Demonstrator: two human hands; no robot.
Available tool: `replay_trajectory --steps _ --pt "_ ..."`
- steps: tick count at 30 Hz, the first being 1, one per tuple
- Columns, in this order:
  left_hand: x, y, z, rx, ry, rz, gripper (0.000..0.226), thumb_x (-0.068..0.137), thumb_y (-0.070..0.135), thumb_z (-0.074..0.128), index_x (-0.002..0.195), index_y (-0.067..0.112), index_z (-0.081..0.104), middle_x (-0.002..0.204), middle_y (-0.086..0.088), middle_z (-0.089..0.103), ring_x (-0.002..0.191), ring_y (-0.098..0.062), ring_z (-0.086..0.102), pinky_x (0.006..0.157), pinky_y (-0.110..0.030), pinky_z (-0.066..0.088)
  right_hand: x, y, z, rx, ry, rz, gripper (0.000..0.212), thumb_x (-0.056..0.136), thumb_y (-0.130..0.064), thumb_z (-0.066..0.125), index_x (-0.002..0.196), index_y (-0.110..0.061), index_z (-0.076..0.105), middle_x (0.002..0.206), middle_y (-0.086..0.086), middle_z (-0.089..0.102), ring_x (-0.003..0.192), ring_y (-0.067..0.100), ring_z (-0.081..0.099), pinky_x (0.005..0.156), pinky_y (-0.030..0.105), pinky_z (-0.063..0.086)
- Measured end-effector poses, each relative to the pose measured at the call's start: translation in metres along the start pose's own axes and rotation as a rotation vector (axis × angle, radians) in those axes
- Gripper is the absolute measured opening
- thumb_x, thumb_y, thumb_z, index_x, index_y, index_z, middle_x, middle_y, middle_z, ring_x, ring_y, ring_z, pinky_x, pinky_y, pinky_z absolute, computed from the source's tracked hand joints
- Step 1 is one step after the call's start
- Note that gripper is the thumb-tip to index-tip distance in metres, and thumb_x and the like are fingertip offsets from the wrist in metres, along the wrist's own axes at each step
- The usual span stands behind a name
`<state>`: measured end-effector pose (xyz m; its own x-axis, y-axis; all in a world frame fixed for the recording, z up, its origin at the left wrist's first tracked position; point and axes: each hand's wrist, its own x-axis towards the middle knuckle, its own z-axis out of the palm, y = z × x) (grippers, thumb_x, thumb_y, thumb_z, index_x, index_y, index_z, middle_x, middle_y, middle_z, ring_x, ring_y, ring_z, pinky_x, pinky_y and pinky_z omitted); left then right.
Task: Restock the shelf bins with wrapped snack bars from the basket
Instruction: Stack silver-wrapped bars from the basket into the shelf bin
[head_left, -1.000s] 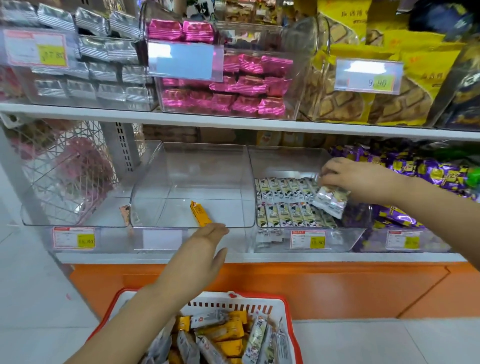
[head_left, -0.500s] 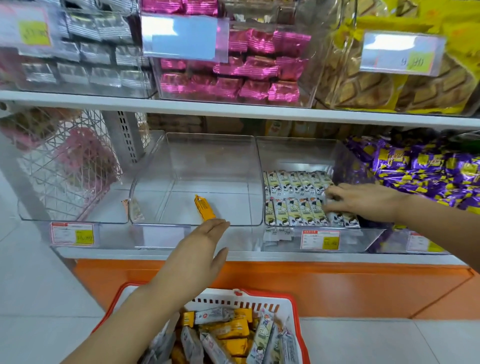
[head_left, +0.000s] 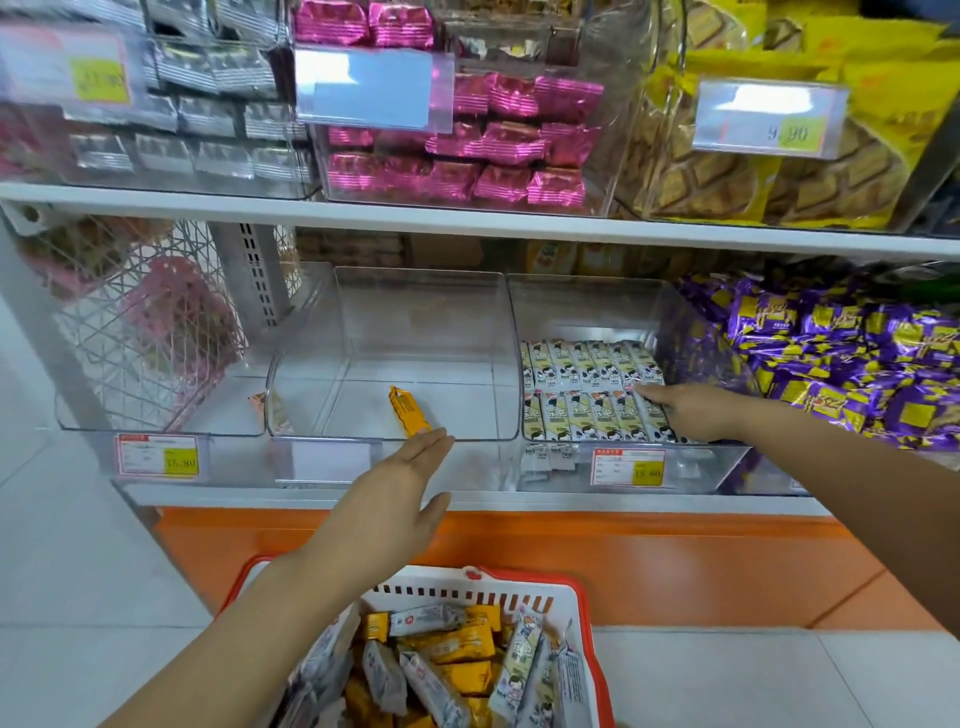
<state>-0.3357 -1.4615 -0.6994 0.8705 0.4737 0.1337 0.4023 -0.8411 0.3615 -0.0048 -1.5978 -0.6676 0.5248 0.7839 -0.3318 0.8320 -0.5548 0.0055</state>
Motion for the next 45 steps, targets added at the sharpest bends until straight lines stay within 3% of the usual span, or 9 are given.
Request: replay_trajectory --steps 6,10,14,17,22,26,32,38,45 --pt "-0.006 -0.004 -0.001 -0.025 -0.021 0.007 0.058 0.099 0.027 0.044 0.151 0.023 0.019 0.158 0.012 0.01 0.144 -0.002 0.01 0.107 -0.011 0.013 0.0 -0.002 0.008 0.323 0.11 0.041 0.051 0.098 -0.001 0.037 0.148 -0.013 0.034 0.152 0.012 0.034 0.096 0.006 0.036 0.068 0.001 0.031" --pt "-0.021 -0.009 -0.007 -0.088 0.067 -0.015 0.047 0.098 0.024 0.047 0.144 0.021 0.038 0.149 0.008 0.036 0.135 -0.008 0.037 0.102 -0.009 0.02 -0.016 -0.033 0.0 0.499 0.481 0.103 0.02 0.096 -0.015 0.052 0.111 -0.008 0.062 0.115 0.013 0.065 0.071 0.016 0.057 0.055 0.02 0.04" --pt "-0.04 -0.027 -0.011 -0.093 0.078 -0.074 0.019 0.096 0.024 0.05 0.09 0.014 0.065 0.089 0.002 0.066 0.077 -0.004 0.059 0.072 -0.021 0.046 -0.051 -0.097 -0.004 0.526 0.638 -0.158 0.036 0.093 -0.032 0.059 0.066 -0.011 0.048 0.063 0.001 0.048 0.059 0.013 0.045 0.053 0.017 0.033" --pt "-0.059 -0.055 -0.006 0.013 -0.01 -0.144 0.04 0.096 0.03 0.051 0.061 0.014 0.043 0.055 -0.001 0.044 0.048 -0.007 0.042 0.049 -0.024 0.028 -0.065 -0.145 0.008 0.389 0.498 -0.339 0.042 0.092 -0.034 0.06 0.058 -0.019 0.042 0.056 -0.003 0.043 0.054 0.01 0.043 0.052 0.022 0.032" --pt "-0.098 -0.113 0.006 0.096 -0.222 -0.362 0.045 0.096 0.031 0.05 0.058 0.016 0.032 0.057 -0.001 0.037 0.054 -0.013 0.035 0.049 -0.024 0.022 -0.062 -0.211 0.062 0.279 0.165 -0.486 0.029 0.091 -0.04 0.061 0.072 -0.019 0.054 0.067 -0.006 0.053 0.065 0.011 0.051 0.066 0.031 0.044" --pt "-0.136 -0.143 0.018 0.216 -0.532 -0.53 0.031 0.1 0.031 0.037 0.117 0.011 0.055 0.126 -0.007 0.055 0.115 -0.019 0.051 0.089 -0.022 0.036 -0.045 -0.257 0.112 0.215 -0.057 -0.467 0.034 0.092 -0.036 0.061 0.12 -0.016 0.06 0.12 0.004 0.062 0.11 0.023 0.056 0.091 0.036 0.047" --pt "-0.17 -0.169 0.044 0.142 -0.705 -0.629 0.024 0.1 0.023 0.039 0.113 0.009 0.054 0.119 -0.008 0.059 0.099 -0.017 0.051 0.069 -0.014 0.034 -0.01 -0.318 0.176 0.191 -0.196 -0.613 0.061 0.09 -0.004 0.057 0.145 -0.02 0.039 0.151 0.005 0.035 0.128 0.026 0.045 0.096 0.034 0.045" --pt "-0.172 -0.177 0.042 0.013 -0.624 -0.659 0.041 0.101 0.022 0.037 0.137 0.005 0.042 0.137 -0.011 0.049 0.122 -0.022 0.049 0.082 -0.012 0.036 0.013 -0.351 0.196 0.274 0.218 -0.629 0.041 0.068 0.012 0.054 0.1 -0.014 0.047 0.105 0.002 0.043 0.102 0.023 0.043 0.074 0.033 0.038" --pt "-0.175 -0.193 0.048 -0.034 -0.602 -0.604 0.034 0.099 0.025 0.04 0.119 0.002 0.057 0.096 0.0 0.052 0.083 -0.012 0.048 0.06 -0.01 0.034 0.037 -0.368 0.2 -0.066 0.278 -0.795 0.07 0.075 0.01 0.056 0.138 -0.012 0.04 0.132 0.007 0.04 0.122 0.025 0.037 0.098 0.035 0.034"
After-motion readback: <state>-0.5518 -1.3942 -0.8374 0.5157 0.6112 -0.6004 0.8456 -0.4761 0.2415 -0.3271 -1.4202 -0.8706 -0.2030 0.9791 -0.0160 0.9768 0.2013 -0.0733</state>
